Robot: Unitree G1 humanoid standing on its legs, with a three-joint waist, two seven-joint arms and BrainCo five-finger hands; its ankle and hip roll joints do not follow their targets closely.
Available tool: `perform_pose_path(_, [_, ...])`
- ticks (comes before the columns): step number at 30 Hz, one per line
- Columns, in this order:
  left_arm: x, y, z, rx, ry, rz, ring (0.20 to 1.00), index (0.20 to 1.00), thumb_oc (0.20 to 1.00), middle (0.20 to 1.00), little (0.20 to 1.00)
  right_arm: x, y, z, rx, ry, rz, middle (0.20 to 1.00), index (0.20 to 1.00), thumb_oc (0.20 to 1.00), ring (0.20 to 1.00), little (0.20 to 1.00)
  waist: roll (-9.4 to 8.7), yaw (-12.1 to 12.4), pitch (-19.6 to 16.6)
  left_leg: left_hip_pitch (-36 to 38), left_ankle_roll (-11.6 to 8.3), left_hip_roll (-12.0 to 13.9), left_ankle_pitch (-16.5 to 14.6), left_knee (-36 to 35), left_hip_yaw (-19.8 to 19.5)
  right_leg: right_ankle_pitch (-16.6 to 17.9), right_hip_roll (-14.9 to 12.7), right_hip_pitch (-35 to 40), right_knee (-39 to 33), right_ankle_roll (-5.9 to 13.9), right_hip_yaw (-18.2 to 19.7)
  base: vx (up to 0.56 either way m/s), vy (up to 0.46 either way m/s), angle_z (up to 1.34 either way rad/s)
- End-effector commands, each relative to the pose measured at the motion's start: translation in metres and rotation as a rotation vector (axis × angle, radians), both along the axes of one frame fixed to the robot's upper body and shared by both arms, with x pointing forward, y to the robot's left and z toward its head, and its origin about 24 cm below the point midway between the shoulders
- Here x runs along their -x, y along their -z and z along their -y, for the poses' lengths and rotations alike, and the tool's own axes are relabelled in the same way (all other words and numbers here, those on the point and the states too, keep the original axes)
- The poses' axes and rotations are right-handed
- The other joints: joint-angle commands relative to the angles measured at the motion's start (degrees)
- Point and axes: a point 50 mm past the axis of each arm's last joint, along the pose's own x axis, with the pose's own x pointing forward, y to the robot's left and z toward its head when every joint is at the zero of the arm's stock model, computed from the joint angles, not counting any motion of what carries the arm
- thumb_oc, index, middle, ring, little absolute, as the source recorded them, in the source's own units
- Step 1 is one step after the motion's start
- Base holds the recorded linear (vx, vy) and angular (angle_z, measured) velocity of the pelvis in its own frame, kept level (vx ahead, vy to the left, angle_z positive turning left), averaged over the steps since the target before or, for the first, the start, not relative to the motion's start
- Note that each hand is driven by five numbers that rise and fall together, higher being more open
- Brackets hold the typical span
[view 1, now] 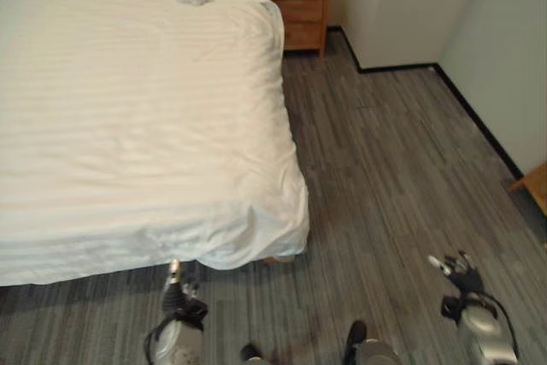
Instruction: Making the bed.
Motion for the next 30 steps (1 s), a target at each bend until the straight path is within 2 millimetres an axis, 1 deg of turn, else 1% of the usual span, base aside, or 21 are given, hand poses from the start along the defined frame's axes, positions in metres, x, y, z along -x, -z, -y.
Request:
perform_pose_path(1, [-0.006,-0.014,-0.002,-0.097,0.121,0.059,1.0,1.0,1.0,1.0,1.0,-0.018,-0.03,0.005,0.103,-0.049,0.137,1.0,1.0,1.0,1.0,1.0,-1.34,2.2,-1.8,-3.3,0.39,-3.7,5.3,-0.7,2.4,0.3,-5.5,7.3,1.3,5.27,2.2,-0.14,-0.263,-0.14])
perform_pose_path(2, [-0.003,-0.013,0.002,-0.094,0.133,0.06,1.0,1.0,1.0,1.0,1.0,-0.025,-0.038,-0.004,0.128,-0.105,0.169,1.0,1.0,1.0,1.0,1.0,-0.66,2.4,-1.8,-2.9,-0.14,-3.2,6.0,-0.7,3.2,-0.1,-5.1,7.7,-0.5,5.23,1.8,-0.08,-0.258,-0.61])
perform_pose_path(4, [0.004,-0.007,0.024,-0.079,0.269,0.05,1.0,1.0,1.0,1.0,1.0,-0.037,-0.066,-0.024,0.228,-0.281,0.272,1.0,1.0,1.0,1.0,1.0,1.02,2.1,-1.3,-2.5,-1.98,-1.4,9.1,0.1,4.3,-2.2,-1.6,10.3,-7.4,3.95,3.6,-0.14,-0.45,-0.91])
perform_pose_path(5, [0.004,-0.006,0.031,-0.075,0.306,0.048,1.0,1.0,1.0,1.0,1.0,-0.039,-0.073,-0.029,0.219,-0.307,0.305,1.0,1.0,1.0,1.0,1.0,1.44,2.2,-0.6,-2.6,-2.55,-0.8,9.9,1.3,3.3,-2.8,-0.5,10.8,-8.1,3.33,4.3,-0.13,-0.432,-0.63])
perform_pose_path(6, [-0.014,-0.03,0.073,-0.049,0.45,0.208,1.0,1.0,1.0,1.0,1.0,-0.043,-0.072,-0.033,0.222,-0.312,0.301,1.0,1.0,1.0,1.0,1.0,1.14,2.2,0.3,-3.3,-2.83,-0.1,9.9,3.2,2.3,-3.5,0.4,10.9,-8.3,2.38,5.3,-0.06,-0.268,-0.6])
perform_pose_path(7, [-0.013,-0.03,0.074,-0.048,0.454,0.206,1.0,1.0,1.0,1.0,1.0,-0.042,-0.072,-0.031,0.225,-0.308,0.299,1.0,1.0,1.0,1.0,1.0,1.38,2.4,0.2,-3.5,-2.97,0.2,9.7,3.7,2.2,-3.6,0.6,11.0,-8.3,2.24,5.2,-0.03,-0.343,-0.74])
perform_pose_path(8, [-0.016,-0.043,0.055,-0.135,0.465,0.235,1.0,1.0,1.0,1.0,1.0,-0.04,-0.091,-0.029,0.243,-0.322,0.381,1.0,1.0,1.0,1.0,1.0,1.53,2.5,1.6,-4.8,-3.22,1.1,10.1,7.6,-2.1,-4.9,1.9,11.0,-8.4,1.32,6.8,-0.04,-0.358,-0.53])
perform_pose_path(9, [-0.02,-0.065,0.067,-0.118,0.501,0.345,1.0,1.0,1.0,1.0,1.0,-0.044,-0.095,-0.028,0.289,-0.349,0.379,1.0,1.0,1.0,1.0,1.0,2.15,3.9,2.9,-7.1,-0.51,-3.6,8.3,9.5,-13.1,-3.9,2.3,9.4,-8.6,0.68,9.5,-0.03,-0.42,-0.27])
perform_pose_path(10, [-0.023,-0.07,0.071,-0.121,0.523,0.373,1.0,1.0,1.0,1.0,1.0,-0.046,-0.098,-0.031,0.297,-0.369,0.391,1.0,1.0,1.0,1.0,1.0,1.9,4.3,2.8,-7.9,0.57,-6.0,5.5,10.1,-16.2,-3.9,2.5,8.7,-8.6,0.49,11.3,-0.02,-0.283,-0.97])
perform_pose_path(11, [-0.025,-0.076,0.074,-0.135,0.547,0.402,1.0,1.0,1.0,1.0,1.0,-0.045,-0.099,-0.033,0.303,-0.38,0.397,1.0,1.0,1.0,1.0,1.0,1.65,4.6,2.8,-8.6,1.49,-7.8,3.4,10.8,-17.3,-3.7,2.8,8.1,-8.6,0.36,12.8,0.06,-0.228,-1.59])
perform_pose_path(12, [-0.026,-0.078,0.075,-0.145,0.544,0.407,1.0,1.0,1.0,1.0,1.0,-0.043,-0.098,-0.033,0.305,-0.386,0.391,1.0,1.0,1.0,1.0,1.0,1.43,4.7,2.7,-9.0,2.3,-8.8,2.0,11.5,-16.9,-3.7,3.2,7.9,-8.6,0.24,13.7,0.1,-0.206,-1.78])
perform_pose_path(14, [-0.03,-0.082,0.072,-0.189,0.517,0.418,1.0,1.0,1.0,1.0,1.0,-0.039,-0.096,-0.031,0.31,-0.375,0.388,1.0,1.0,1.0,1.0,1.0,1.25,5.0,2.9,-10.0,3.08,-10.6,1.2,12.4,-17.1,-4.2,3.7,8.2,-8.6,-0.16,14.6,0.12,-0.154,-0.8])
perform_pose_path(17, [-0.036,-0.082,0.076,-0.17,0.465,0.407,1.0,1.0,1.0,1.0,1.0,-0.033,-0.091,-0.027,0.308,-0.345,0.371,1.0,1.0,1.0,1.0,1.0,1.64,6.0,3.5,-14.2,3.59,-14.4,3.9,8.0,-16.6,-4.9,5.6,8.3,-8.6,-0.26,15.2,0.18,-0.143,-0.73])
perform_pose_path(18, [-0.037,-0.081,0.075,-0.174,0.454,0.402,1.0,1.0,1.0,1.0,1.0,-0.033,-0.089,-0.028,0.312,-0.344,0.363,1.0,1.0,1.0,1.0,1.0,1.69,6.7,3.3,-15.5,3.49,-14.8,5.2,6.4,-16.7,-5.1,6.5,8.5,-8.6,-0.29,15.9,0.24,-0.129,-0.43])
perform_pose_path(20, [-0.038,-0.082,0.072,-0.199,0.43,0.392,1.0,1.0,1.0,1.0,1.0,-0.03,-0.086,-0.027,0.317,-0.335,0.354,1.0,1.0,1.0,1.0,1.0,1.74,8.2,3.3,-18.7,2.43,-15.1,8.6,1.5,-16.0,-6.3,8.5,10.0,-8.6,-0.35,17.1,0.31,-0.122,0.2])
perform_pose_path(24, [-0.032,-0.081,0.062,-0.253,0.389,0.365,1.0,1.0,1.0,1.0,1.0,-0.025,-0.082,-0.027,0.311,-0.334,0.339,1.0,1.0,1.0,1.0,1.0,0.85,10.3,2.5,-20.8,1.09,-14.0,11.6,-0.6,-15.8,-9.3,10.5,14.4,-8.6,-0.84,19.8,0.42,-0.052,-0.28])
perform_pose_path(25, [-0.03,-0.079,0.058,-0.262,0.371,0.354,1.0,1.0,1.0,1.0,1.0,-0.024,-0.08,-0.029,0.305,-0.338,0.334,1.0,1.0,1.0,1.0,1.0,0.27,10.5,1.9,-19.9,2.56,-13.8,10.4,-0.7,-15.6,-10.4,10.5,15.7,-8.6,-0.86,20.5,0.49,-0.013,-0.41])
perform_pose_path(27, [-0.026,-0.077,0.054,-0.299,0.378,0.328,1.0,1.0,1.0,1.0,1.0,-0.021,-0.075,-0.032,0.291,-0.328,0.322,1.0,1.0,1.0,1.0,1.0,-1.53,11.0,1.3,-19.3,4.18,-13.7,11.1,-0.7,-15.9,-11.0,10.6,17.1,-6.8,-1.35,20.6,0.45,-0.025,-0.51])
perform_pose_path(28, [-0.027,-0.077,0.052,-0.321,0.386,0.318,1.0,1.0,1.0,1.0,1.0,-0.02,-0.072,-0.033,0.278,-0.32,0.319,1.0,1.0,1.0,1.0,1.0,-2.85,11.1,1.1,-18.5,5.03,-14.1,10.2,-0.7,-15.5,-11.9,10.3,16.6,-3.2,-0.9,20.4,0.4,-0.024,-0.44])
perform_pose_path(29, [-0.026,-0.074,0.05,-0.339,0.396,0.298,1.0,1.0,1.0,1.0,1.0,-0.018,-0.069,-0.035,0.261,-0.313,0.31,1.0,1.0,1.0,1.0,1.0,-4.37,11.5,0.8,-17.6,6.03,-14.3,9.1,-0.7,-14.9,-9.5,10.2,14.6,2.7,0.91,20.3,0.35,-0.007,-0.28])
perform_pose_path(30, [-0.029,-0.075,0.047,-0.363,0.399,0.291,1.0,1.0,1.0,1.0,1.0,-0.018,-0.065,-0.038,0.259,-0.309,0.301,1.0,1.0,1.0,1.0,1.0,-5.44,11.4,1.3,-16.1,7.21,-14.5,7.4,-0.7,-14.3,-4.2,9.2,9.8,12.0,5.11,20.0,0.33,0.016,-0.41])
